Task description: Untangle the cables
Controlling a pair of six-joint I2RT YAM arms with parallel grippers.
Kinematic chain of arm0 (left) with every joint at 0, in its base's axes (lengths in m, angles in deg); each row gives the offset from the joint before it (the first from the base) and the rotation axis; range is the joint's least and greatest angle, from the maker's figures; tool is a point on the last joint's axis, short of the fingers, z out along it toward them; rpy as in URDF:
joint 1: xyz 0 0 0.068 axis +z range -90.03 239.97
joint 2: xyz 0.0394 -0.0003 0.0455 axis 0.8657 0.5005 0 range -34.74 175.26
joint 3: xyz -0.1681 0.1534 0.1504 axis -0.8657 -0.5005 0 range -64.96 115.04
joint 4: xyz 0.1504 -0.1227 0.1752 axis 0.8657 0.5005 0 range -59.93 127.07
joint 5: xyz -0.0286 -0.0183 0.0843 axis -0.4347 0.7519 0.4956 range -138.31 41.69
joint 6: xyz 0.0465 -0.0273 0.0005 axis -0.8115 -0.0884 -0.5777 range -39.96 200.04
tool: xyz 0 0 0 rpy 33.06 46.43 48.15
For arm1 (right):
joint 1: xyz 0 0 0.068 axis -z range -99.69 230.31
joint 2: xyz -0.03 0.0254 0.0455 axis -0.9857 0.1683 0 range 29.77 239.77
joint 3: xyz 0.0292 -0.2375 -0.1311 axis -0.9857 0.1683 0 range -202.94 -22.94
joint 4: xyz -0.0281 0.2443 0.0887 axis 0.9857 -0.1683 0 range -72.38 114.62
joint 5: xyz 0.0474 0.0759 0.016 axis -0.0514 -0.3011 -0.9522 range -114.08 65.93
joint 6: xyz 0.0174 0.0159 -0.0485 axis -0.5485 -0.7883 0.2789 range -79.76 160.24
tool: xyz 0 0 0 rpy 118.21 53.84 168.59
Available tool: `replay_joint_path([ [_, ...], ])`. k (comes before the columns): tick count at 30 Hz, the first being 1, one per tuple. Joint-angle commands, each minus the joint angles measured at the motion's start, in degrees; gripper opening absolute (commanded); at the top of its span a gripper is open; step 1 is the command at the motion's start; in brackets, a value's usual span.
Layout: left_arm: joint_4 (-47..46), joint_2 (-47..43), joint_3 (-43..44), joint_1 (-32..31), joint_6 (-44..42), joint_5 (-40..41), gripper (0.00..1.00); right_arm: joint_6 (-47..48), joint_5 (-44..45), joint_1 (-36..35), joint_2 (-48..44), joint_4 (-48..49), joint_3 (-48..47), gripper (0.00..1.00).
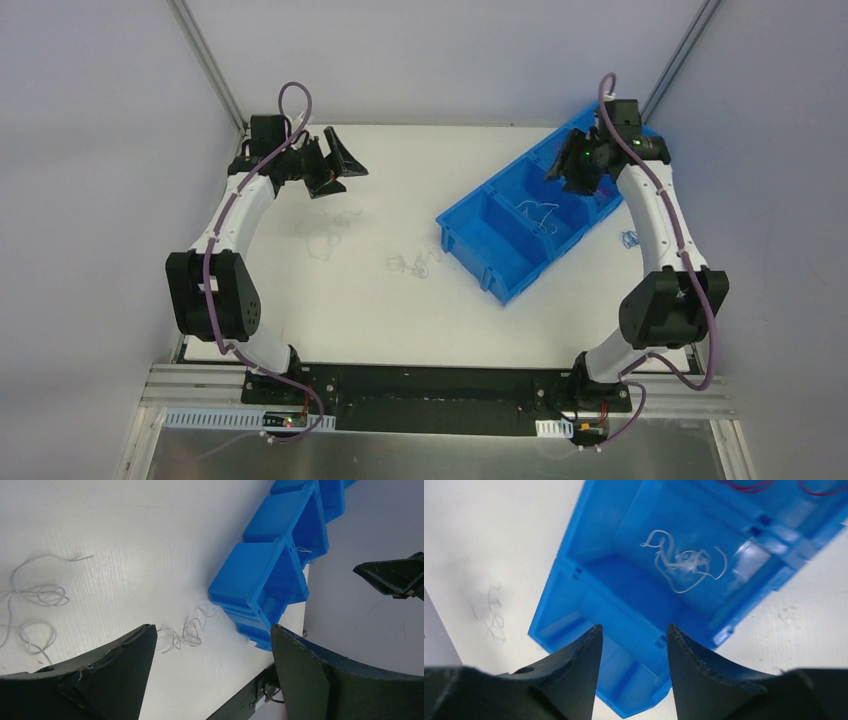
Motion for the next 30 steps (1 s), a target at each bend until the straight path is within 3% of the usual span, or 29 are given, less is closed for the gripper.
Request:
replay_joint_path([
  [1, 0.6, 1.0, 3.4, -0.1, -1.2, -1.0, 0.86, -4.1, 1.0, 9.4, -5.6, 2.4, 1.8, 0.53],
  [12, 1.4, 2.2, 4.1, -0.1, 0.0, -0.2, 0.86, -2.3, 16.4, 26.0, 0.0, 4.3, 10.8, 0.60],
  [21, 1.8, 3.3, 2.8, -0.2, 1.0, -0.8, 0.85, -0.7, 22.9, 28.0, 10.5, 10.2, 13.1, 0.60],
  [30, 2.5, 4.2, 3.7, -0.2, 0.9, -0.9, 0.85, -0.3, 22.1, 28.8, 19.9, 13.3, 11.2, 0.62],
])
